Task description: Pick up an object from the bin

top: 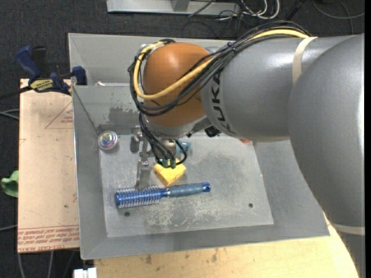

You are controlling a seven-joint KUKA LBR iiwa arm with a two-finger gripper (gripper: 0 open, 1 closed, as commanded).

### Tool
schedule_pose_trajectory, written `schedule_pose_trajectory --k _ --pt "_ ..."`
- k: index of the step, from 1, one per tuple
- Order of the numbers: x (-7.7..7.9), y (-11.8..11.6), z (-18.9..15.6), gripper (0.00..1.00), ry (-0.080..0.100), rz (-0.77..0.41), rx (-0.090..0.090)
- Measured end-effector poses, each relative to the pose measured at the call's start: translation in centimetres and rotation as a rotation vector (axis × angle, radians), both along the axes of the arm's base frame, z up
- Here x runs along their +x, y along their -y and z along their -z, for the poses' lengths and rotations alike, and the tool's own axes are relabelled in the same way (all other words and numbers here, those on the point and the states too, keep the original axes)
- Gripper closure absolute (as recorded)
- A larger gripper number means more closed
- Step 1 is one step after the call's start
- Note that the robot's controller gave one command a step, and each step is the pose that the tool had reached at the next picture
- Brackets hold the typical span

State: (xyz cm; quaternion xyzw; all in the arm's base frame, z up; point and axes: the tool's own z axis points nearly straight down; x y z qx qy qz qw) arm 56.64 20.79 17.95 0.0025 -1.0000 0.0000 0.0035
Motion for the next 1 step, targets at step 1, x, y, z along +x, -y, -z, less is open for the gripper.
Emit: schedule_pose_trajectory --k 1 --pt "-1.18 1.79 10.61 0.00 -0.001 0.014 -0.001"
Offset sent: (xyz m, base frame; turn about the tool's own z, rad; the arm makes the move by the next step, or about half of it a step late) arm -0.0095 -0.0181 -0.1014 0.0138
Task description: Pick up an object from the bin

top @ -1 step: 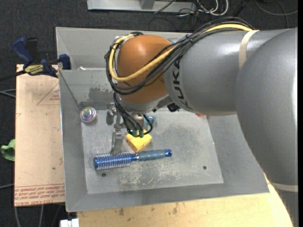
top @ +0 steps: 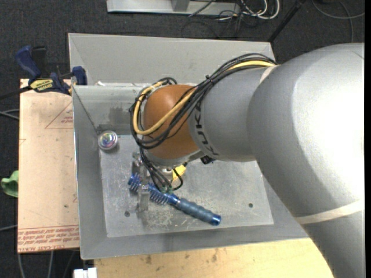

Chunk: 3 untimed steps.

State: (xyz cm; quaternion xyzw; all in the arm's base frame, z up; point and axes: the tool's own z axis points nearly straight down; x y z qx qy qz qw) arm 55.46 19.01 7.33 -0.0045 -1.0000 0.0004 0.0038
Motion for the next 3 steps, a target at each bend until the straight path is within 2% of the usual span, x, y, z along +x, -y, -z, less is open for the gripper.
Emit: schedule_pose_trajectory --k 1,2,3 --pt "-0.2 4.2 0.4 0.00 0.006 0.179 0.000" --pt "-0.3 4.1 0.4 1.00 0.007 0.180 0.001" --pt "0.2 3.2 -21.0 1.00 0.017 0.247 0.005"
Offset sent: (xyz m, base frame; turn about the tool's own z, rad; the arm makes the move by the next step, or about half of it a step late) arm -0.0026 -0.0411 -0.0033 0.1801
